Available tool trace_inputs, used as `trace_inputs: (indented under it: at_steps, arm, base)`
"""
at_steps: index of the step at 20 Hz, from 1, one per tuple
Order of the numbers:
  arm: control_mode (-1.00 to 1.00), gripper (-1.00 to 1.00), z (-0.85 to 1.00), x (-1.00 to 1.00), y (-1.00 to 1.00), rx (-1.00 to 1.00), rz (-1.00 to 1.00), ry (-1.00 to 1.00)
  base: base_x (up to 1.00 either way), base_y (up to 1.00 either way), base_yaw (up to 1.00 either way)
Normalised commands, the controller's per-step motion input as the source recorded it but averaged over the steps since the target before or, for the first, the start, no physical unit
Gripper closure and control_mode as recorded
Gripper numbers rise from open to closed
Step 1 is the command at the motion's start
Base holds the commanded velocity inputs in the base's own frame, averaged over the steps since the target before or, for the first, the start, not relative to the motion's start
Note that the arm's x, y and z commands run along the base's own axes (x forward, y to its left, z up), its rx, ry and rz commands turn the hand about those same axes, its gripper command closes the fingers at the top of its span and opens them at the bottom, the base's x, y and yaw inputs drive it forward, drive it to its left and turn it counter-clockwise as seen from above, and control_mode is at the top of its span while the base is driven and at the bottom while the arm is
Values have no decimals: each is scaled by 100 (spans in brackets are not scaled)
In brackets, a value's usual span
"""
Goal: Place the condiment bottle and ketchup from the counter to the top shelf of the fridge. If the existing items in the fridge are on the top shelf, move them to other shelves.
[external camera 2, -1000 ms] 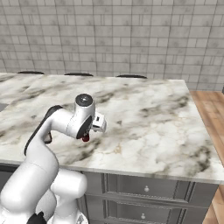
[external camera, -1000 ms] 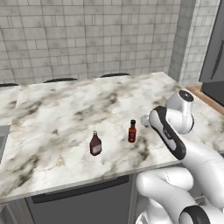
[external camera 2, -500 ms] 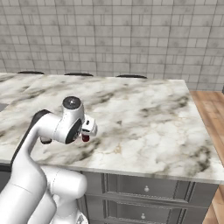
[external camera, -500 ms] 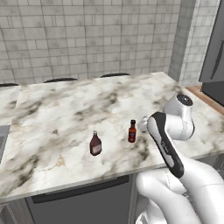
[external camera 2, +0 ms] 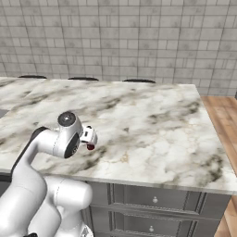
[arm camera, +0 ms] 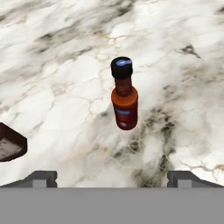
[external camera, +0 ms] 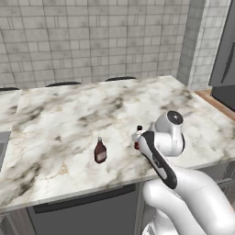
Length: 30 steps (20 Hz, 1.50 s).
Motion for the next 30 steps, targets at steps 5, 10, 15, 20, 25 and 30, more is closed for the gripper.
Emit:
trace_inputs:
  at_steps: [5, 10, 15, 20, 25, 30]
  arm:
    - [-100, -100, 0, 33, 0, 0, -1, 0]
    - [-100, -100, 0, 24, 0, 0, -1, 0]
    - [-100, -100, -3, 15, 0, 0, 0, 0]
    - [-100, -100, -13, 0, 0, 0, 0, 0]
    - [-100, -100, -13, 0, 0, 0, 0, 0]
    - [-100, -100, -18, 5, 0, -2, 0, 0]
  base:
    - [0, 0, 0]
    - [0, 0, 0]
    - [0, 0, 0]
    - [0, 0, 0]
    - [0, 0, 0]
    - [0, 0, 0]
